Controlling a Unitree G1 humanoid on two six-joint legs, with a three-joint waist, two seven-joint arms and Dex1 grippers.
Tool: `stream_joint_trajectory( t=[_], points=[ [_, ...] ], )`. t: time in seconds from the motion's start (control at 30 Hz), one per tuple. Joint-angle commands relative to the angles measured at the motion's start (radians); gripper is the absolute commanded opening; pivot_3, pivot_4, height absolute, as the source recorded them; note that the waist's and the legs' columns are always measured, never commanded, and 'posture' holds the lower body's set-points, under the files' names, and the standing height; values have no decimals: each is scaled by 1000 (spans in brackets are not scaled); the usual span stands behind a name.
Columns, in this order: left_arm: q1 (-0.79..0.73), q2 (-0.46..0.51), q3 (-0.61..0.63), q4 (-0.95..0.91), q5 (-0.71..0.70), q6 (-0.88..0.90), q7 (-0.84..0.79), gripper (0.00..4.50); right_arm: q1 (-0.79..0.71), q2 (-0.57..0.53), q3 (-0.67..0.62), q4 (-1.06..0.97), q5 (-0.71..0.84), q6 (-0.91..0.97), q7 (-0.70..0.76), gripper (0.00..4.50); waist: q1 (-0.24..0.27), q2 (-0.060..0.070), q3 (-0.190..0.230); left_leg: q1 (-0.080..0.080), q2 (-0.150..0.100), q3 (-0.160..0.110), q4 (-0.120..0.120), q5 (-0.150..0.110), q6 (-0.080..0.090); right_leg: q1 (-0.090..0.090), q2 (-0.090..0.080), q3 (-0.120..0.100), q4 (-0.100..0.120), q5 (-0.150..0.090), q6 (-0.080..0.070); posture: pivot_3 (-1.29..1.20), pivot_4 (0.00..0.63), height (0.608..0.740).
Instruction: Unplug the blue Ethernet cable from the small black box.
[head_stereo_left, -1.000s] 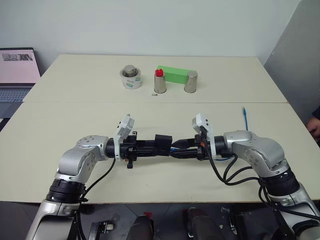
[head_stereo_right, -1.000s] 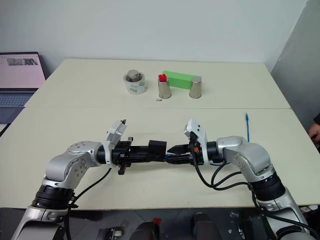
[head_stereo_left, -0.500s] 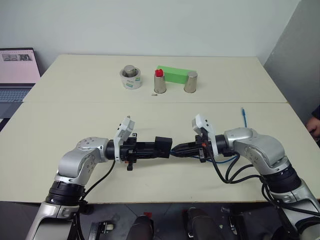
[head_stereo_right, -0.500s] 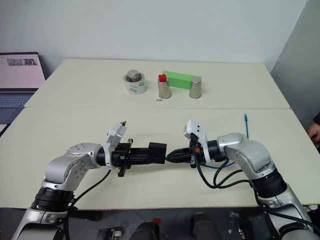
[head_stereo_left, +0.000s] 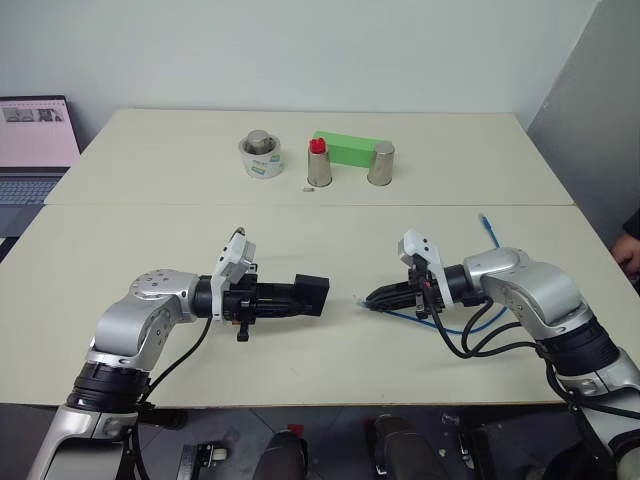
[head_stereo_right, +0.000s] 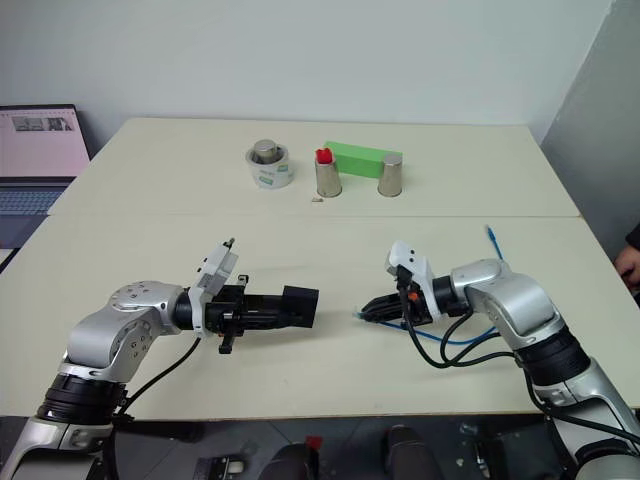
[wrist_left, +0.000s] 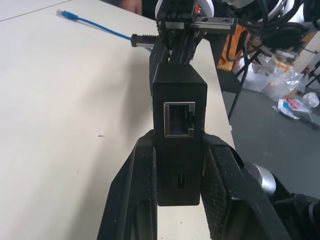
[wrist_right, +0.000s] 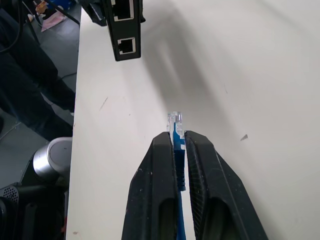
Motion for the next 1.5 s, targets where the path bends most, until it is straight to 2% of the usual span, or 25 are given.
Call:
stream_joint_trajectory(
  t=[0.03,0.23,0.3,0.33,0.4,0.53,0.63,0.73,0.83,1.07,1.27,1.43,1.5],
  points=[
    [17,16,48,-11,9,-3,51,784,-54,66,-72,132,-106,-169,-137,19,-1,0,0,0,0,0,0,0,0,0,0,0,0,0,0,0,150,740],
    [41,-15,78,19,38,-21,169,784,-198,220,-112,558,-347,-485,-492,19,-8,0,0,2,0,2,0,0,0,0,0,2,2,1,1,0,150,740],
    [45,-25,77,19,41,-15,192,784,-227,232,-95,687,-429,-589,-576,719,-7,0,0,2,0,2,0,0,0,0,0,2,1,1,1,0,150,740],
    [49,-30,76,15,46,-20,202,784,-235,236,-91,728,-449,-619,-583,840,-2,0,0,2,0,2,0,0,0,0,0,2,1,1,1,0,150,740],
    [59,-34,76,0,44,-14,214,784,-237,244,-99,754,-457,-647,-570,1378,1,0,0,-1,-1,1,0,0,0,-1,-1,2,0,4,-3,0,150,740],
    [66,-47,102,1,40,-17,263,784,-206,237,-127,602,-413,-593,-478,2304,-1,0,0,-7,-1,2,0,0,0,-6,-2,2,0,4,-4,0,150,740],
    [28,-89,133,84,104,-99,381,784,-161,197,-150,410,-345,-498,-377,2980,1,1,0,-9,-1,1,0,0,0,-9,-2,1,2,5,-4,0,150,740],
    [-21,-137,162,203,180,-238,499,784,-109,165,-158,229,-272,-399,-291,3634,4,1,0,-8,-1,-2,0,0,0,-9,-2,-2,2,5,-4,0,150,740],
    [-112,-213,215,407,301,-509,737,784,-62,173,-156,78,-237,-319,-297,4252,12,1,0,-8,-1,-4,1,0,0,-7,-2,-3,1,5,-4,0,150,740],
    [-222,-292,234,741,390,-799,895,784,12,239,-123,-102,-194,-192,-334,4252,19,0,-1,-8,-2,-4,3,0,0,-6,-3,-3,1,5,-3,0,150,740],
    [-295,-335,258,953,392,-887,959,784,36,268,-113,-173,-153,-113,-336,4252,23,0,-1,-9,-3,-4,3,0,0,-6,-3,-4,1,6,-2,0,150,740],
    [-305,-353,273,1034,371,-911,922,784,39,262,-116,-203,-133,-78,-336,4252,23,0,-1,-8,-3,-5,3,0,0,-5,-3,-5,2,6,-2,0,150,740],
    [-291,-356,286,1041,353,-907,890,1509,41,260,-116,-210,-131,-70,-341,4287,22,0,-1,-8,-3,-5,3,0,0,-4,-3,-5,1,6,-2,0,150,740]
  ],
)
